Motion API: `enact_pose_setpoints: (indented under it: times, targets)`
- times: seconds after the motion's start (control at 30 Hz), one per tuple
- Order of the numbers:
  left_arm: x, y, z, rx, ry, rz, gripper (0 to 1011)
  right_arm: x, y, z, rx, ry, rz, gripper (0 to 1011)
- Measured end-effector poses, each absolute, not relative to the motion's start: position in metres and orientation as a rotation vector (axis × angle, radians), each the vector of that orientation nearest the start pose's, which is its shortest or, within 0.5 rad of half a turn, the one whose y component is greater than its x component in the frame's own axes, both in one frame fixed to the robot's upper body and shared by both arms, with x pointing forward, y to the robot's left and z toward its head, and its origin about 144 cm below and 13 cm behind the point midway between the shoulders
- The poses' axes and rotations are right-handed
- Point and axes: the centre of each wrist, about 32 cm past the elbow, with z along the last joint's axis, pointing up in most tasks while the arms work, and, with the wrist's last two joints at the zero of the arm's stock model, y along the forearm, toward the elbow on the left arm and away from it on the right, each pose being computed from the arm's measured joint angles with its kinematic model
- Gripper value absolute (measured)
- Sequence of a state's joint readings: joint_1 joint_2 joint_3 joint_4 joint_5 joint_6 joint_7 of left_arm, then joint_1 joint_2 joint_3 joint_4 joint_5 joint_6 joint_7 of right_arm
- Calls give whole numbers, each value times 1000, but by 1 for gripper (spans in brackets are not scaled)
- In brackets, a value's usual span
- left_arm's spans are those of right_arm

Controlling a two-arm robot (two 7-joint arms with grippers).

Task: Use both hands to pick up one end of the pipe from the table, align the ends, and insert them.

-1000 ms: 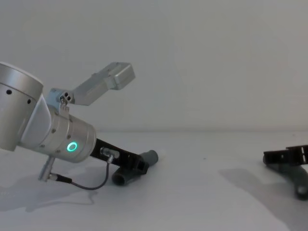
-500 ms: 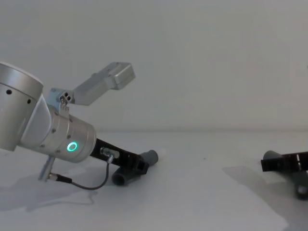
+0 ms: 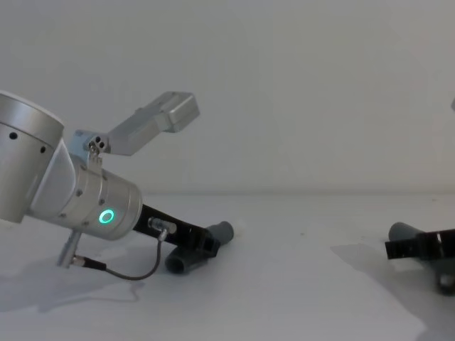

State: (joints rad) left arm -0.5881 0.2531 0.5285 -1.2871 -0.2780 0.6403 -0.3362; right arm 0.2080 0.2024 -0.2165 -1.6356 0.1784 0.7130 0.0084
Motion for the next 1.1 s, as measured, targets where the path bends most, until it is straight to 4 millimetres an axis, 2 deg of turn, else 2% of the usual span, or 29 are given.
enact_pose_setpoints:
  times: [0.87, 1.03, 1.1]
  targets:
    - [586, 173, 1240, 517, 209, 878, 333, 506, -214, 1220, -474, 310, -1336, 1001]
    - [586, 173, 1240, 517, 209, 878, 333, 506, -214, 1221, -477, 312, -1335, 928]
    - [586, 173, 1240, 517, 209, 878, 333, 506, -214, 1221, -477, 313, -1335, 865]
